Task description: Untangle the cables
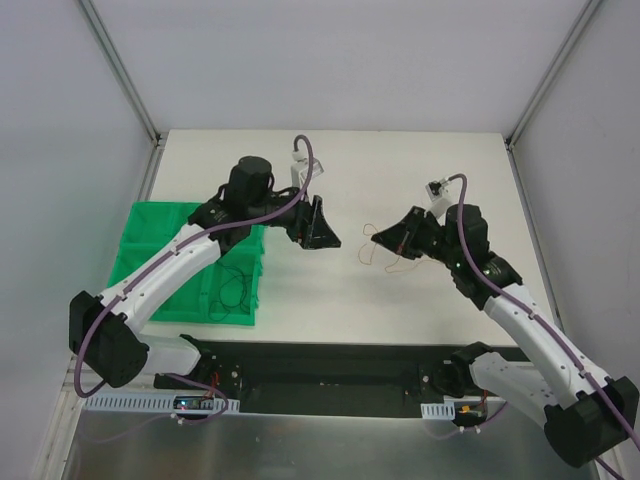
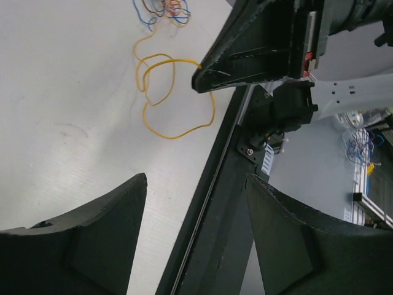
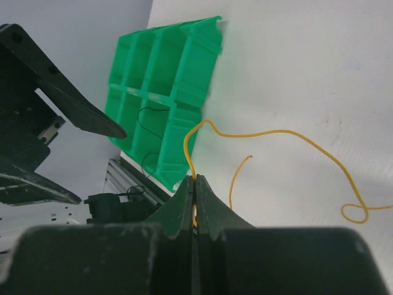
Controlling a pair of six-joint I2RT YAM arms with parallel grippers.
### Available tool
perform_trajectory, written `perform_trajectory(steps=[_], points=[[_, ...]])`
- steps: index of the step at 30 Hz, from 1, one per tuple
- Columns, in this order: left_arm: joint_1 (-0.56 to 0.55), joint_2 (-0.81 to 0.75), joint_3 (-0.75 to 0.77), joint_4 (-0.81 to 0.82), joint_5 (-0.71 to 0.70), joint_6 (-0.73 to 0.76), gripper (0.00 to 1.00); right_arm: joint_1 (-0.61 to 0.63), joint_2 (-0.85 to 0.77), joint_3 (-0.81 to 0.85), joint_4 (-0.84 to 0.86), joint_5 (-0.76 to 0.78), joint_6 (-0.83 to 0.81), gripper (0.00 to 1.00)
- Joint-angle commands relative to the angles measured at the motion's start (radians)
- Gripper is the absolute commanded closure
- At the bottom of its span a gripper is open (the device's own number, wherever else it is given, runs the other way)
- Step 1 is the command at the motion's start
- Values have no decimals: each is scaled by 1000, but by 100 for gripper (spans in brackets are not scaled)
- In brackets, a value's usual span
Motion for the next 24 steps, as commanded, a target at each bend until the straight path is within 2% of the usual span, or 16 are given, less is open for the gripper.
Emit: perform_trajectory(steps=[1, 4, 7, 21, 23, 24], points=[[-70, 30, -17, 91, 76, 32, 35, 22, -31, -35, 116, -63, 98, 99], [-133, 58, -28, 91, 32, 55, 29, 44, -30, -73, 214, -55, 178, 99], [-174, 81, -32, 91, 13, 66, 28, 74, -27, -105, 268, -13, 244, 99], [-210, 133, -31, 73, -86, 68, 48, 177, -59, -214, 419, 135, 388, 99], [-211, 133, -26, 71, -88, 71, 56, 189, -62, -219, 420, 150, 395, 99], [-213, 133, -25, 68, -82, 75, 63, 194, -61, -219, 420, 155, 393, 99]])
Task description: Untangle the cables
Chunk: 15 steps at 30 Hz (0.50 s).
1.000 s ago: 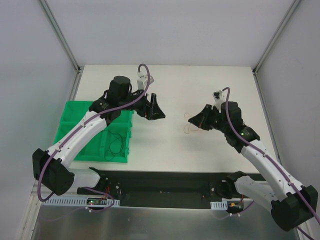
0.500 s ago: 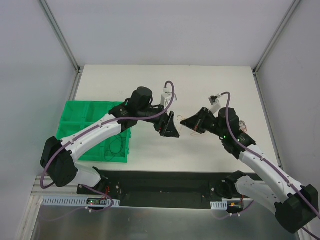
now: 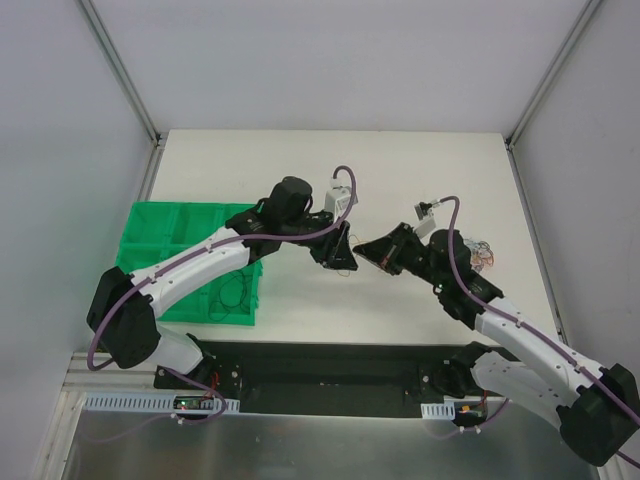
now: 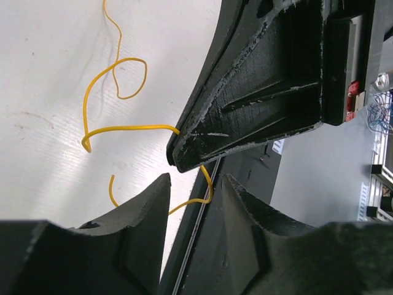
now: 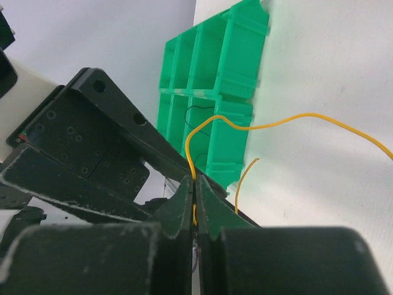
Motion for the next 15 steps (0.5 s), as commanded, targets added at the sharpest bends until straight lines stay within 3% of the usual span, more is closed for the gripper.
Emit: perform_trajectory(steps=[1, 4, 8, 10, 12, 13, 15], points=[[-14, 2, 11, 9, -1, 46, 72, 27, -22, -1, 87, 54, 40, 99], [-19, -21, 9, -10, -9, 92, 100, 26, -28, 8, 52, 72, 12, 92], [-33, -118, -20, -8, -111, 155, 100, -2, -84, 57, -156, 147, -147, 69], [-42, -164, -32, -10, -183, 183, 100, -34, -119, 135, -397, 251, -262, 49], [-48, -207, -43, -10, -234, 195, 100, -90, -140, 184, -635, 425, -337, 31], [-51, -228, -44, -10, -256, 198, 100, -139, -151, 195, -699, 451, -367, 20], [-57, -259, -48, -7, -279, 197, 100, -248, -165, 192, -770, 465, -416, 9]])
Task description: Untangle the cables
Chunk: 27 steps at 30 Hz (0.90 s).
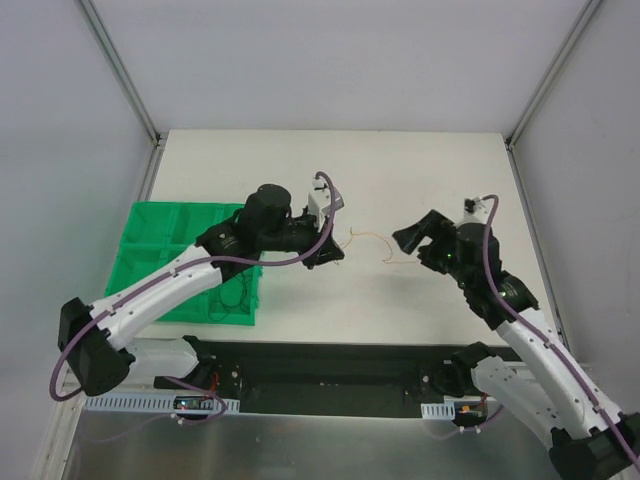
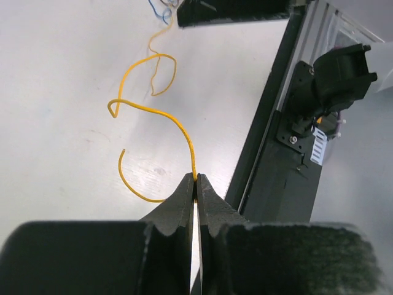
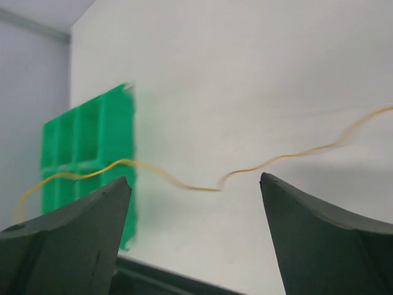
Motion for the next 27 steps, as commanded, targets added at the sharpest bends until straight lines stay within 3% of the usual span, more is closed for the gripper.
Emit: perform_trajectory(steps=[1, 5, 10, 19, 24, 27], points=[[-19, -100, -3, 27, -96, 50, 100, -209, -49, 56, -344, 163, -189, 8], [-22, -143, -12, 46, -81, 44, 100, -423, -24, 10, -345, 55, -214, 6], [-34, -199, -30, 70, -82, 49, 100, -559, 204, -27, -267, -188, -238, 13], [-47, -388, -36, 47, -79, -2, 100, -656, 460, -101, 52, -174, -134, 23], [-48, -640, -18, -55, -107, -45, 100, -717, 580, -56, 160, -183, -116, 43], [-48, -716, 95, -182, -136, -63, 100, -756, 667, -9, 178, -178, -117, 58]])
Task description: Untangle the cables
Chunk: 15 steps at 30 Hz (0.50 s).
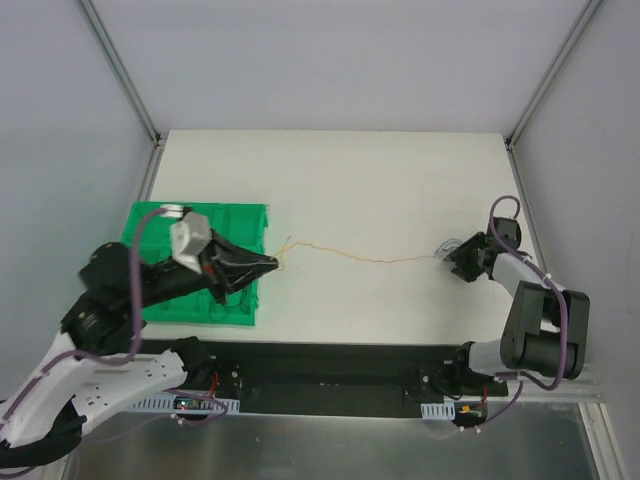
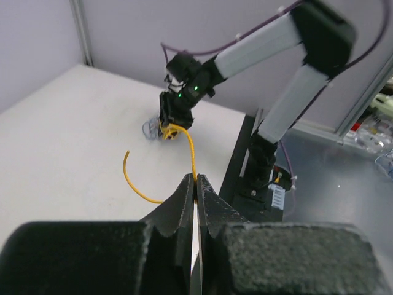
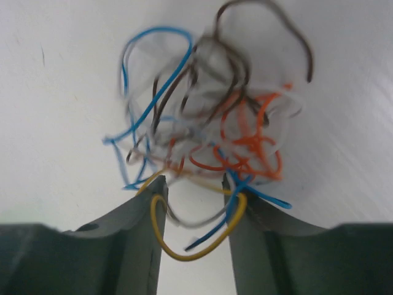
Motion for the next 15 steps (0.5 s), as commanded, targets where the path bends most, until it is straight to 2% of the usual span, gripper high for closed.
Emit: perform_trajectory(steps=[1, 5, 11, 15], points=[[-10, -94, 175, -173, -54, -46, 100, -64, 108, 93, 104, -22, 20, 63], [-8, -79, 393, -365, -176, -35, 100, -149, 149, 97, 117, -40, 32, 62], [-8, 24, 582, -530, -325, -29, 100, -175, 192, 140, 80, -43, -35, 57], [-8, 73, 630, -552, -385, -47, 100, -172, 171, 141, 69, -58, -89, 54]])
